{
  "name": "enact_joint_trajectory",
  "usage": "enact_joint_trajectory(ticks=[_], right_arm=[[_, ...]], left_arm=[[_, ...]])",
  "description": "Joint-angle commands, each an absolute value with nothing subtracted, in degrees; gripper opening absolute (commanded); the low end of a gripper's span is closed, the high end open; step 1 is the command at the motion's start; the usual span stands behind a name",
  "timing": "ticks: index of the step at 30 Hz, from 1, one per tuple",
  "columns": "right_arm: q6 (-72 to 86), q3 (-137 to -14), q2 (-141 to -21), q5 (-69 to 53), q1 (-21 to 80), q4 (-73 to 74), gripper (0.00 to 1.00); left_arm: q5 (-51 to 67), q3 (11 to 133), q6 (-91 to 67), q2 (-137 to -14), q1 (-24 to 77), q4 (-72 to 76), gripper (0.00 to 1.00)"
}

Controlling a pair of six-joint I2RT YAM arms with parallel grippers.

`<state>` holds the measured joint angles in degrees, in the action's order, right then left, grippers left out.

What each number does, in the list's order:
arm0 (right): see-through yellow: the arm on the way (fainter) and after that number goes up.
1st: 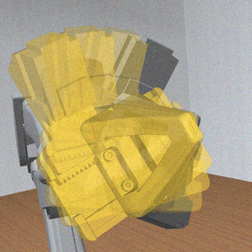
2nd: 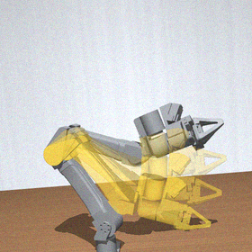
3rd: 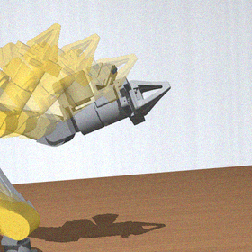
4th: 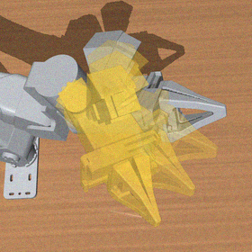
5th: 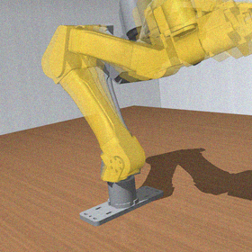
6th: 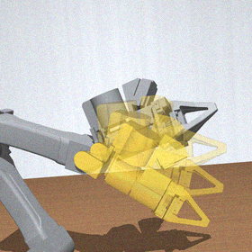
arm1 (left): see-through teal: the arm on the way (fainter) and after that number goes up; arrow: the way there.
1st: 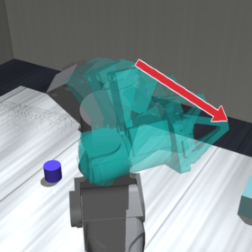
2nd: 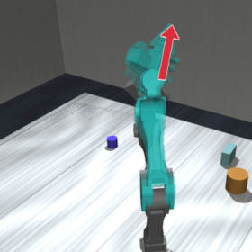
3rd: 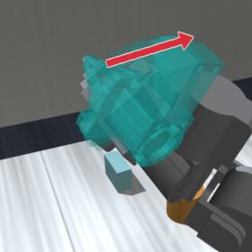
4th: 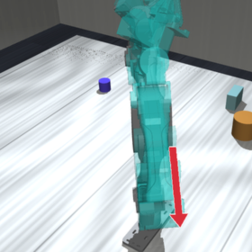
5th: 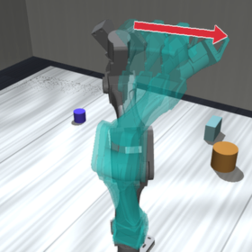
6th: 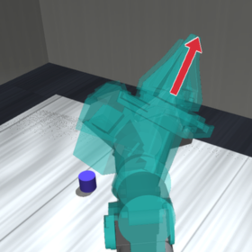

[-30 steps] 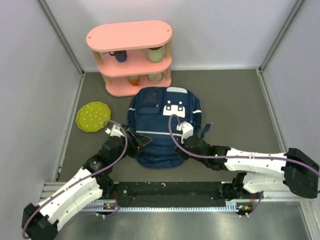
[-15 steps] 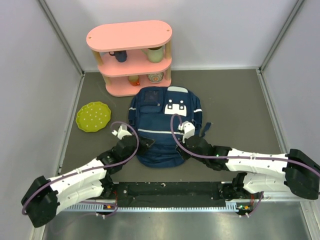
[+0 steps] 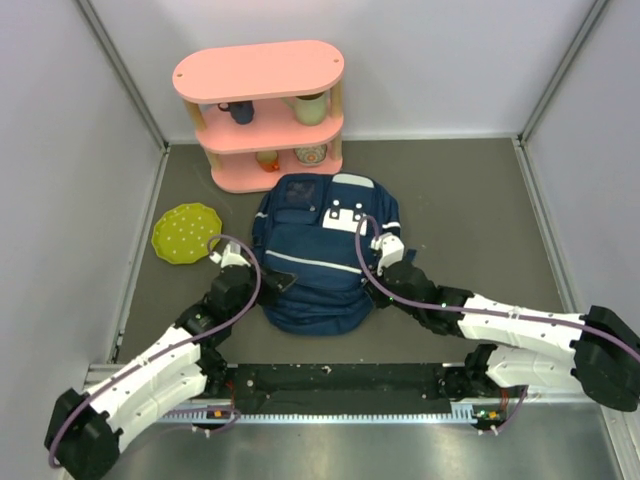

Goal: Pack the student bag
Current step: Zip the student bag at the center of the board.

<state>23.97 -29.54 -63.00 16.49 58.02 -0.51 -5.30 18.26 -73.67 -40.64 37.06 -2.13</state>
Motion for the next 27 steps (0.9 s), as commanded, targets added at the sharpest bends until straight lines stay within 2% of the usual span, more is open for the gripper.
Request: enact_joint_trajectory(ticks=[1, 10, 17, 23, 27], right_arm=[[18.21, -28.83, -61.52, 21.89, 50.82, 0.44, 0.0], [9.94, -28.21, -63.27, 16.52, 45.0, -12.38, 0.0], [7.91, -31.55, -70.39, 21.26, 42.37, -17.74, 0.0], [12.12, -31.55, -73.56, 27.33, 41.05, -25.47, 0.0], [15.37, -33.04, -73.83, 27.33, 41.13, -23.3, 0.0]], left_arm=[[-1.24, 15.92, -64.79, -36.83, 30.15, -1.84, 0.0], [4.21, 18.19, -59.68, -37.61, 30.06, -2.29, 0.0], [8.17, 17.84, -59.59, -40.6, 30.06, -0.27, 0.0], [10.45, 16.88, -59.24, -41.31, 30.06, 3.42, 0.0], [11.95, 16.52, -58.71, -42.62, 30.06, 4.57, 0.0]])
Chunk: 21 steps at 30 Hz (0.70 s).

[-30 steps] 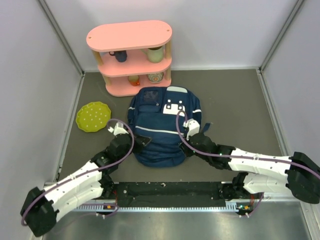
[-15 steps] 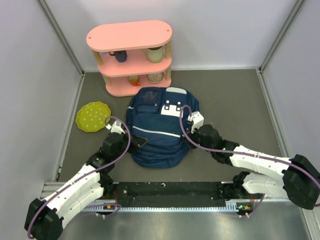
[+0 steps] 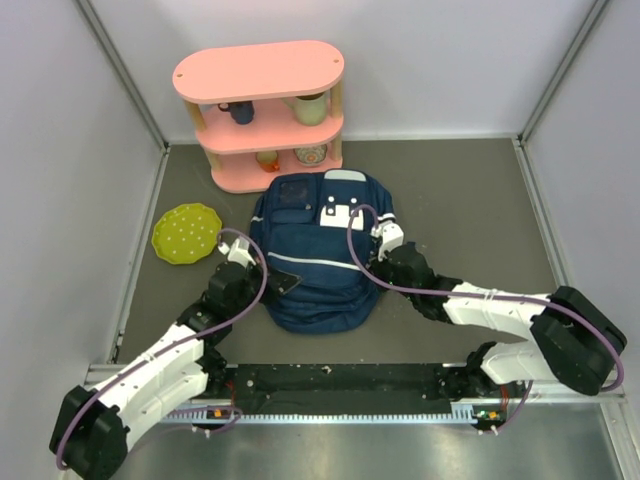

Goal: Pack the student bag
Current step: Zip the student bag at the center of the board.

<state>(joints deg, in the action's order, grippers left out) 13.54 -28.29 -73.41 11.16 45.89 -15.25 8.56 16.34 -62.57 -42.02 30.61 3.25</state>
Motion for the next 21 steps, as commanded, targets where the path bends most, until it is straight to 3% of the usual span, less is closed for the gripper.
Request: enact_joint_trajectory(ticks=[1, 8, 19, 20, 21], right_arm=[[16.08, -32.96, -73.57, 28.38, 41.13, -22.68, 0.0], [23.37, -29.8, -67.68, 31.46, 37.45, -16.26, 0.0], [21.62, -25.49, -56.0, 29.79, 36.56, -9.5, 0.0], [21.97, -24.71, -54.33, 31.01, 36.56, -7.58, 0.0], [22.41, -23.39, -50.05, 31.55, 36.48, -6.25, 0.0]], left_arm=[[12.48, 16.52, -58.71, -42.97, 30.06, 5.35, 0.0], [18.01, 17.93, -55.55, -46.92, 30.06, 7.3, 0.0], [33.3, 22.85, -47.38, -53.87, 30.15, 8.7, 0.0], [36.27, 23.9, -46.5, -54.4, 30.15, 8.61, 0.04], [37.43, 24.52, -44.93, -55.01, 30.15, 8.35, 0.16]])
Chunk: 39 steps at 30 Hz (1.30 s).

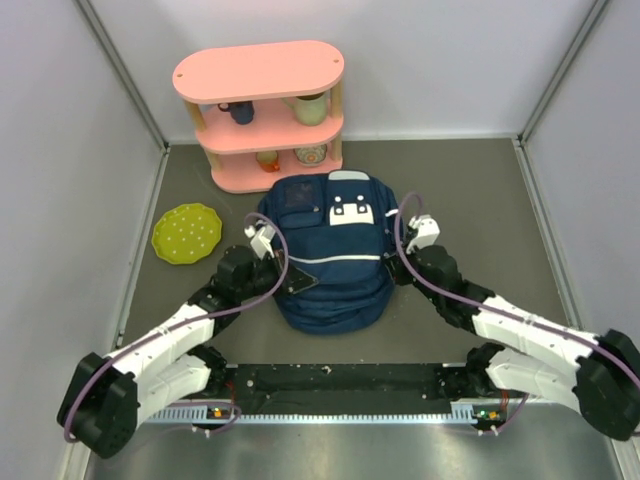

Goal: Pack the student bag
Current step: Zip the student bag at the center of the board, then adjust the student bag at the center of the board.

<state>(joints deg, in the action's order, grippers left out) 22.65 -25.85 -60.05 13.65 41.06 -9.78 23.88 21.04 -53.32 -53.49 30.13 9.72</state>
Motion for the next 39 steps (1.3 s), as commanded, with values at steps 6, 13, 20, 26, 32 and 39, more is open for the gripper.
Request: enact_joint_trajectory(ticks=[6, 13, 20, 26, 32, 39], right_arm=[[24.34, -20.04, -35.53, 35.93, 36.39, 5.79, 0.64], [23.81, -22.93, -25.14, 35.61, 34.72, 12.3, 0.86], [28.2, -37.06, -46.79, -1.25, 22.25, 17.22, 0.91], [32.77, -40.43, -57.12, -21.94, 9.76, 12.67, 0.95], [33.31, -42.19, -65.29, -21.62, 9.14, 12.05, 0.96], [35.77, -40.7, -74.87, -24.43, 9.14, 4.23, 0.96]], left_arm=[[35.43, 28.65, -39.48, -52.57, 30.5, -1.65, 0.77], [17.61, 34.54, -33.93, -45.19, 30.41, -16.25, 0.91], [3.62, 37.52, -36.21, -45.96, 30.32, -18.89, 0.98], [-3.58, 41.39, -35.94, -50.88, 30.06, -22.23, 0.98], [-3.17, 40.87, -36.39, -55.19, 28.39, -17.95, 0.99], [7.64, 36.31, -39.46, -66.51, 25.84, -1.08, 0.99]])
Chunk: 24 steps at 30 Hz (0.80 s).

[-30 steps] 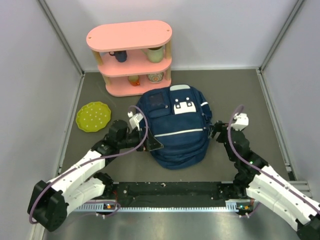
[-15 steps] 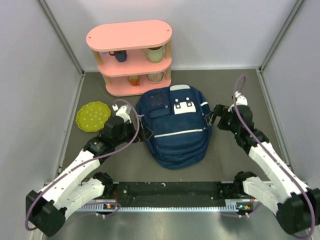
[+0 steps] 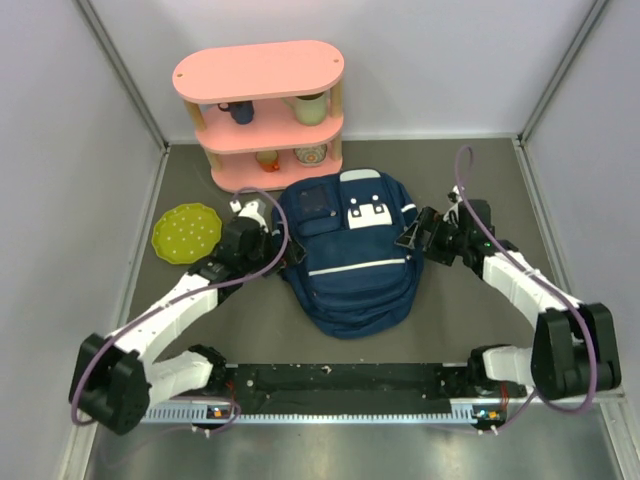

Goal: Pack the student bag
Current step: Adjust the student bag at the center of the board.

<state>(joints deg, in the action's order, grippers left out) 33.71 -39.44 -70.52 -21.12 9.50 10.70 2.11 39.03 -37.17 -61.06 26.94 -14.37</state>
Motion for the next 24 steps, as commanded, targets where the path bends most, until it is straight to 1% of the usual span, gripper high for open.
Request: enact_joint_trajectory(ticks=[1, 3, 4, 5, 6, 7, 8, 9, 10, 11, 13, 16, 18, 20, 21, 22, 23, 24], right_arm=[[36.03, -40.35, -76.27, -25.91, 9.05, 1.61, 0.96], [38.31, -38.15, -80.14, -28.55, 9.05, -2.08, 0.95], [39.54, -36.93, -81.2, -32.31, 9.05, -6.89, 0.93], [43.38, -33.09, -82.95, -34.61, 9.05, -11.29, 0.91], [45.59, -30.78, -83.66, -36.63, 9.23, -15.34, 0.89], [47.79, -25.72, -84.28, -39.43, 9.23, -24.08, 0.85], [51.81, -23.14, -84.72, -40.42, 9.23, -28.0, 0.82], [53.42, -20.77, -85.25, -41.3, 9.58, -31.43, 0.78], [54.57, -16.65, -85.25, -42.35, 10.02, -34.77, 0.72], [56.32, -14.87, -85.08, -42.45, 10.37, -38.46, 0.69], [57.21, -10.92, -84.03, -42.19, 12.73, -40.69, 0.64], [57.48, -8.71, -80.27, -40.09, 16.77, -39.12, 0.62], [57.3, -8.26, -77.1, -38.07, 18.19, -34.38, 0.61], [56.17, -8.7, -69.99, -34.29, 19.33, -29.2, 0.61], [55.38, -9.14, -66.48, -32.71, 19.68, -21.78, 0.61], [54.41, -10.71, -60.09, -28.34, 19.77, -17.27, 0.61], [52.23, -11.77, -56.11, -25.52, 20.04, -12.62, 0.63], [50.99, -12.73, -52.86, -22.62, 20.13, -3.52, 0.65]], left_arm=[[9.91, 34.38, -39.72, -67.93, 25.75, 2.43, 0.97], [13.6, 33.32, -41.22, -72.83, 25.66, 8.75, 0.95], [19.37, 33.66, -41.39, -74.78, 25.66, 9.66, 0.92], [21.69, 33.75, -43.05, -76.71, 26.01, 10.89, 0.9], [24.49, 33.49, -44.02, -80.38, 26.28, 15.6, 0.88], [26.52, 32.18, -45.34, -81.9, 26.98, 18.17, 0.86], [29.07, 31.12, -48.05, -83.05, 27.68, 21.41, 0.82], [29.61, 30.07, -49.29, -84.27, 28.38, 24.06, 0.81], [29.79, 28.49, -50.79, -84.64, 30.22, 27.48, 0.8], [29.45, 28.13, -51.06, -84.81, 31.28, 27.77, 0.8], [28.66, 27.95, -50.89, -84.73, 34.26, 26.12, 0.8], [25.94, 27.25, -50.8, -83.06, 37.17, 24.18, 0.8], [23.83, 26.9, -50.19, -80.26, 37.53, 20.84, 0.8], [21.98, 26.98, -48.09, -77.8, 37.53, 15.68, 0.81], [20.23, 27.33, -47.12, -75.26, 37.53, 13.73, 0.81], [19.34, 28.47, -45.37, -74.02, 37.53, 11.36, 0.81], [18.47, 29.0, -44.66, -72.96, 37.62, 9.42, 0.82], [17.41, 29.44, -44.04, -71.04, 37.62, 5.92, 0.82]])
